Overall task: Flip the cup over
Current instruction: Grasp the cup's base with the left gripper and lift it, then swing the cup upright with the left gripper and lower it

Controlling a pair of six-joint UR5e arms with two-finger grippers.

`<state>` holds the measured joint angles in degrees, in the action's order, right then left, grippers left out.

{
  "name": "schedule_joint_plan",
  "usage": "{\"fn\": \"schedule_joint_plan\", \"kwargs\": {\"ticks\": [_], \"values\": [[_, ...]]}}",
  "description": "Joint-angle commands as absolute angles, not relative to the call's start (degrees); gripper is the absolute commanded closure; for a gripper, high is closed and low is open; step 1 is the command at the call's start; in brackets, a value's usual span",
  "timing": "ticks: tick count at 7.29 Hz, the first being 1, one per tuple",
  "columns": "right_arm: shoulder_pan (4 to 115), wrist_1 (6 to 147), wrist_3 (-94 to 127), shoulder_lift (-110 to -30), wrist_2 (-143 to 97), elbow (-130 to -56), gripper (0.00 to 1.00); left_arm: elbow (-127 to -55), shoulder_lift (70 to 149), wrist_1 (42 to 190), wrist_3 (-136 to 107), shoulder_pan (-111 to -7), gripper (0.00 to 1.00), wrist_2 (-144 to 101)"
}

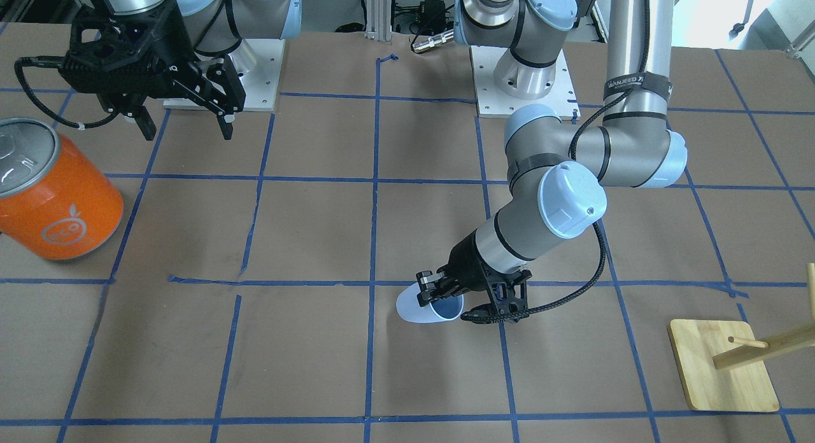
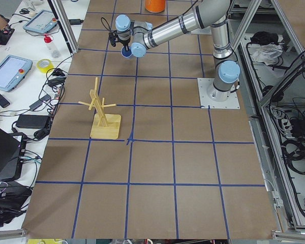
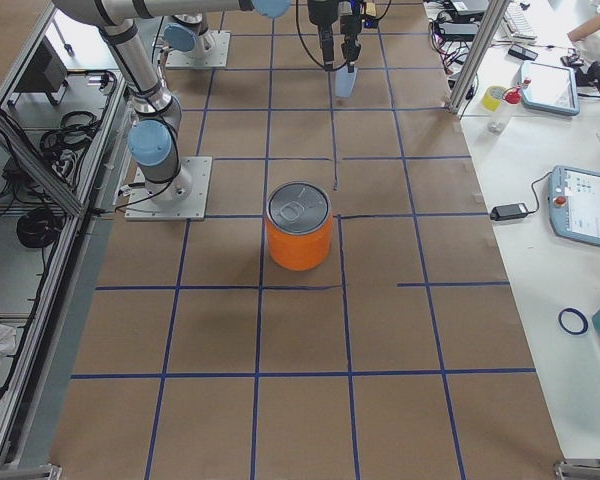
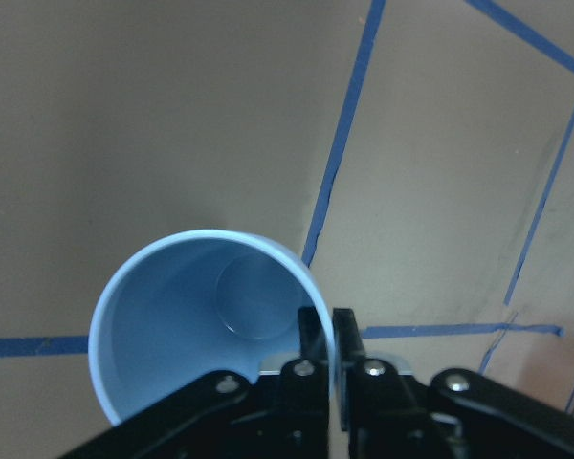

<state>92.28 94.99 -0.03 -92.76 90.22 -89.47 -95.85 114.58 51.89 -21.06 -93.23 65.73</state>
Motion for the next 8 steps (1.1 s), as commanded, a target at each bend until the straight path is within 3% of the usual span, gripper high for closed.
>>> {"fn": "schedule_joint_plan", "kwargs": {"ticks": [1,3,8], "values": [[92.2,95.0,-0.3,-92.7,90.2,-89.5,0.0,-92.9,113.2,52.3,-18.4,-93.2,1.0,76.9],[92.2,95.0,-0.1,-92.8,90.2,-89.5,0.0,-87.1,113.5,57.7,-1.9,-91.9,1.0,90.2],[92.2,94.4,-0.2,-92.7,90.2,-89.5,0.0,-88.4,117.8,53.7,5.4,-85.5,1.0,90.7]]}}
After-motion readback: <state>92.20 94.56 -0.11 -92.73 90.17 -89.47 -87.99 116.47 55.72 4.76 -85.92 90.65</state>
